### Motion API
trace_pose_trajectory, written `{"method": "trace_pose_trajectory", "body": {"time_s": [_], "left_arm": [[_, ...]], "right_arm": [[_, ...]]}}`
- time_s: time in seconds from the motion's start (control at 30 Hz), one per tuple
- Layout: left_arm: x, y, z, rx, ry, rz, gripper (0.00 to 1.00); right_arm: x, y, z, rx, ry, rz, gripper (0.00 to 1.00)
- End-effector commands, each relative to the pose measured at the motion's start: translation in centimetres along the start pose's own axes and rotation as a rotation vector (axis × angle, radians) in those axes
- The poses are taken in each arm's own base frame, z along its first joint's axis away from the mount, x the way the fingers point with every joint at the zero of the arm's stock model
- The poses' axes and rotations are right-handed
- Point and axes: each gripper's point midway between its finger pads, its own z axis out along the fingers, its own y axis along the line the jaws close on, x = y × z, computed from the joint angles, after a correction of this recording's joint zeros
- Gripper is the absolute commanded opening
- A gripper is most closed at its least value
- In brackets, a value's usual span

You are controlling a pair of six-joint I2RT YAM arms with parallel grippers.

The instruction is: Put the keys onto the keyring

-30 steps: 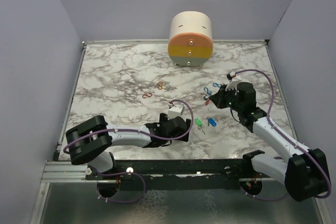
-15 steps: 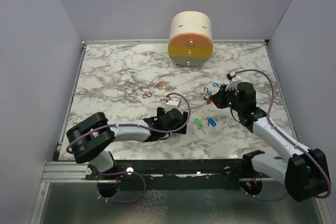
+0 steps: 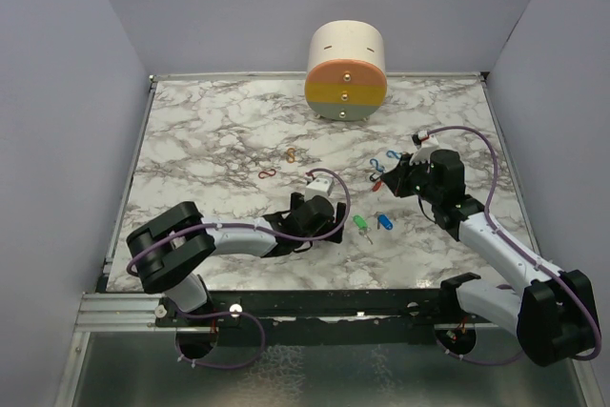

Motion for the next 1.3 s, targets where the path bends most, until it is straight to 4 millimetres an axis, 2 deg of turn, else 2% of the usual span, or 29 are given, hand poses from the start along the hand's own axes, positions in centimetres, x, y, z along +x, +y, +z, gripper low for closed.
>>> {"method": "trace_pose_trajectory", "body": {"time_s": [0.0, 0.2, 0.4, 0.6, 0.83, 0.93, 1.1, 1.27], "left_arm": [[0.8, -0.7, 0.6, 0.031, 0.042, 0.013, 0.99], [0.5, -1.1, 1.1, 0.034, 0.041, 0.019, 0.99], [0.3, 1.2, 0.2, -0.066, 0.019, 0.031, 0.98], [0.7, 2.9, -0.8, -0.13, 0.014, 0.042, 0.89], [1.4, 3.0, -1.3, -0.17, -0.001, 0.066, 0.83], [1.5, 2.8, -1.1, -0.19, -0.012, 0.085, 0.77], [1.8, 2.8, -0.6, -0.231, -0.013, 0.123, 0.74], [1.9, 2.6, 0.0, -0.243, -0.01, 0.142, 0.63]], "right_arm": [[-0.2, 0.0, -0.1, 0.009, -0.021, -0.016, 0.01], [-0.2, -0.1, -0.1, 0.011, -0.02, -0.016, 0.01], [-0.2, 0.0, -0.2, 0.01, -0.023, -0.016, 0.01], [-0.2, 0.0, -0.2, 0.01, -0.023, -0.016, 0.01], [-0.4, 0.0, -0.4, 0.011, -0.029, -0.017, 0.01], [-0.4, 0.0, -0.5, 0.014, -0.033, -0.018, 0.01], [-0.4, 0.0, -0.5, 0.013, -0.032, -0.017, 0.01], [-0.4, 0.0, -0.5, 0.009, -0.031, -0.018, 0.01]]}}
